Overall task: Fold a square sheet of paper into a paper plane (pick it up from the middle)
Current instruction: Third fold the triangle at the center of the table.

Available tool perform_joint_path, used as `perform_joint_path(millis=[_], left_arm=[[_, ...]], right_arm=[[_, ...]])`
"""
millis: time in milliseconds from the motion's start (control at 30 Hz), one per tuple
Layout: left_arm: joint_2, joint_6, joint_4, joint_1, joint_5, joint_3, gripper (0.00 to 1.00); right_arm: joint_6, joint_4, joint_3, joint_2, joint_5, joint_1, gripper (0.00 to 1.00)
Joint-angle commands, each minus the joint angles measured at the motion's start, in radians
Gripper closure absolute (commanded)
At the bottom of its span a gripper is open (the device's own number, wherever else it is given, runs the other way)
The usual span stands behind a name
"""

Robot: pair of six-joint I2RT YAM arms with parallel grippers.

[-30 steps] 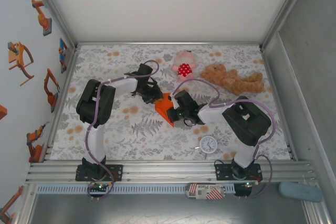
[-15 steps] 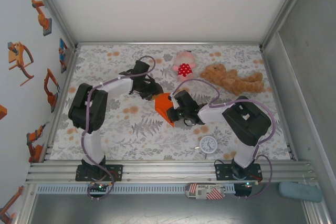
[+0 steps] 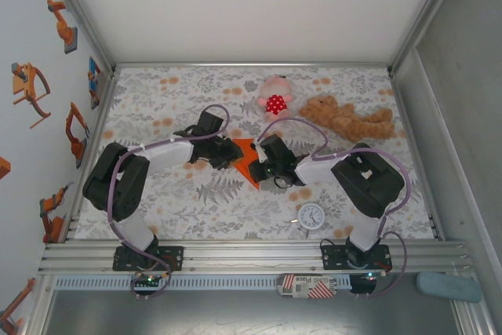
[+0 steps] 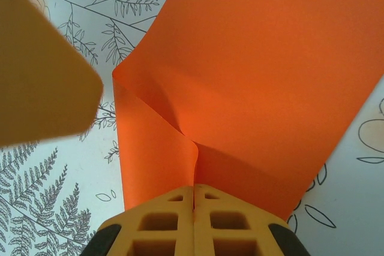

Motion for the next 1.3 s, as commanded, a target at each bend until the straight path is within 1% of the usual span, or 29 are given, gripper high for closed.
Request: perform_joint_path(millis=[0, 167, 333, 733, 1267], left_arm=[[-0.001, -0.065, 0.067, -0.013, 0.004, -0.006, 0.81], [0.052, -0.068, 0.062, -0.029, 0.011, 0.019, 0.86], [0.081, -0.068, 0.038, -0.033, 0.003, 0.029, 0.88], [0.104, -0.062, 0.006, -0.033, -0.006, 0.03, 0.88], [0.096, -0.047, -0.035, -0.034, -0.041, 0.022, 0.89]], right_arm=[[0.001, -0.022, 0.011, 0.03, 0.002, -0.006, 1.0], [0.001, -0.022, 0.012, 0.031, 0.002, -0.006, 1.0], [0.002, -0.025, 0.011, 0.03, 0.004, -0.006, 1.0], [0.004, -0.027, 0.01, 0.034, 0.005, -0.006, 1.0], [0.005, -0.03, 0.01, 0.036, 0.007, -0.006, 1.0]])
